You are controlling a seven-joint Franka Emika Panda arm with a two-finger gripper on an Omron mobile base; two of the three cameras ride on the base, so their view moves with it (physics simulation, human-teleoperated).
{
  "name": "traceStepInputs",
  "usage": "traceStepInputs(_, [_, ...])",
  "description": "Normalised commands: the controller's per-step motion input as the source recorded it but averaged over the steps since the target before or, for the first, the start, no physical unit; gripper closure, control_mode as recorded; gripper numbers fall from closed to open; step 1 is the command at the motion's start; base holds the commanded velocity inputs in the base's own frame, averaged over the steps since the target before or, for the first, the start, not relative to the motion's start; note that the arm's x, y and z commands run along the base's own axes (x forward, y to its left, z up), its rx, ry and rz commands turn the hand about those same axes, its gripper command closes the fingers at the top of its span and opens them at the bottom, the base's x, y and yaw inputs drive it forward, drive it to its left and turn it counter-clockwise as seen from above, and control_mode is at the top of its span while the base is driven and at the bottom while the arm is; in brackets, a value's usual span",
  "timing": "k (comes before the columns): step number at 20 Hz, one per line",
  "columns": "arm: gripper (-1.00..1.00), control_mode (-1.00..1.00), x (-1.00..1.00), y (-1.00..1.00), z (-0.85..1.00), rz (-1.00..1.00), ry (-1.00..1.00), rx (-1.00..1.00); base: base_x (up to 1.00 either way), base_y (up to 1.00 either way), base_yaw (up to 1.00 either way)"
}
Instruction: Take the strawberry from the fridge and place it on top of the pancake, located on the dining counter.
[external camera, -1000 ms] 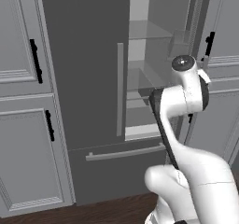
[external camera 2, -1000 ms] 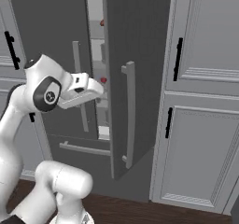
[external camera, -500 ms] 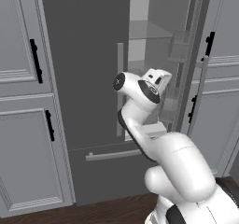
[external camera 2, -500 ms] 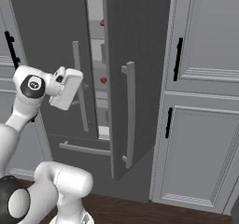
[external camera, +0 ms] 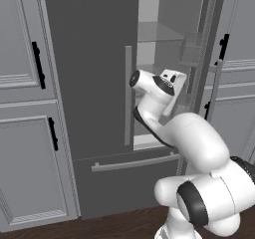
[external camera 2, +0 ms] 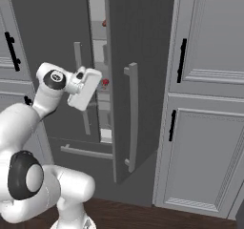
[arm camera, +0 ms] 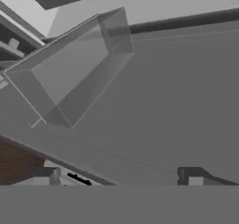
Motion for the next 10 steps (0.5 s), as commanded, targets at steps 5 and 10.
traceStepInputs(5, [-1.00, -1.00, 0.00, -0.60, -0.13, 0.00, 0.09, -0.01, 0.00, 0.00, 0.00])
traceStepInputs(10, [-1.00, -1.00, -0.07, -0.69, -0.05, -0.06, 0.10, 0.00, 0.00, 0.00, 0.00])
